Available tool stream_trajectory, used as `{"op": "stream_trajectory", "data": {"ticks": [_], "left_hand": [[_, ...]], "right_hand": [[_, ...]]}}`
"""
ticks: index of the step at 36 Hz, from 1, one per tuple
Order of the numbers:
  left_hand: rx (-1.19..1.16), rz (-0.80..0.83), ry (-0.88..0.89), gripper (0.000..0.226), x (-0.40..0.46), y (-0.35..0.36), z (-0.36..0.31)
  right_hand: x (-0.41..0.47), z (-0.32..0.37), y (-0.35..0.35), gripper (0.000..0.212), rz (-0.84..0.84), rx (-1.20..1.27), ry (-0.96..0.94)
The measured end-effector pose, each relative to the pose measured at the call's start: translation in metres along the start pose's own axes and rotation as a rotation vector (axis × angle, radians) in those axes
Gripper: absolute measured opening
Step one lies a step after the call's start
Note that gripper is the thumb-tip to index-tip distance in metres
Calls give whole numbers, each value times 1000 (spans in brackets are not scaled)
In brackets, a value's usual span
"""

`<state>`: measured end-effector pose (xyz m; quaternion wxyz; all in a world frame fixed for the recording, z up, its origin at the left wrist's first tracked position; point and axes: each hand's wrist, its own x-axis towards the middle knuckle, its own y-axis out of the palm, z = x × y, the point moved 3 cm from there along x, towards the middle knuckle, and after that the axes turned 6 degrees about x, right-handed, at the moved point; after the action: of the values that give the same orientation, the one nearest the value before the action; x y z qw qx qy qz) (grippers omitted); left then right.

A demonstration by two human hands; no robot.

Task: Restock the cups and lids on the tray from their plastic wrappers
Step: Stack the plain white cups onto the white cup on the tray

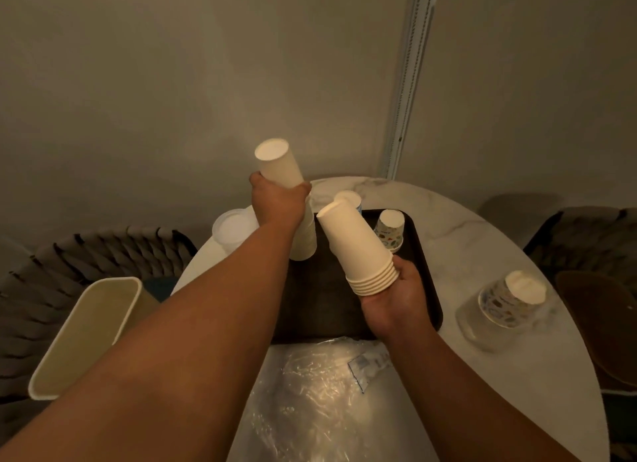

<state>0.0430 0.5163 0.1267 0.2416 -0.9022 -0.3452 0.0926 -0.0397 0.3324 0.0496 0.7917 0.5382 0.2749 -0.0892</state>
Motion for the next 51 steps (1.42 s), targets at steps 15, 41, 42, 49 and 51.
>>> {"op": "stream_trajectory", "data": {"ticks": [15,41,42,49,51], "left_hand": [[106,142,-148,95,-9,18,21],[-376,308,-123,94,-100,-2,43],[-382,295,-134,90,-99,-1,43],[-546,158,-276,82,-95,2,36],[-529,155,-254,77,-93,2,33]], "right_hand": [[3,12,0,39,66,-17,-29],[-33,-31,26,28,220,-251,-39],[-33,-32,27,26,221,-273,-58],[-37,-32,30,24,208,-588,-315],[-38,-32,27,24,194,-608,-341]]}}
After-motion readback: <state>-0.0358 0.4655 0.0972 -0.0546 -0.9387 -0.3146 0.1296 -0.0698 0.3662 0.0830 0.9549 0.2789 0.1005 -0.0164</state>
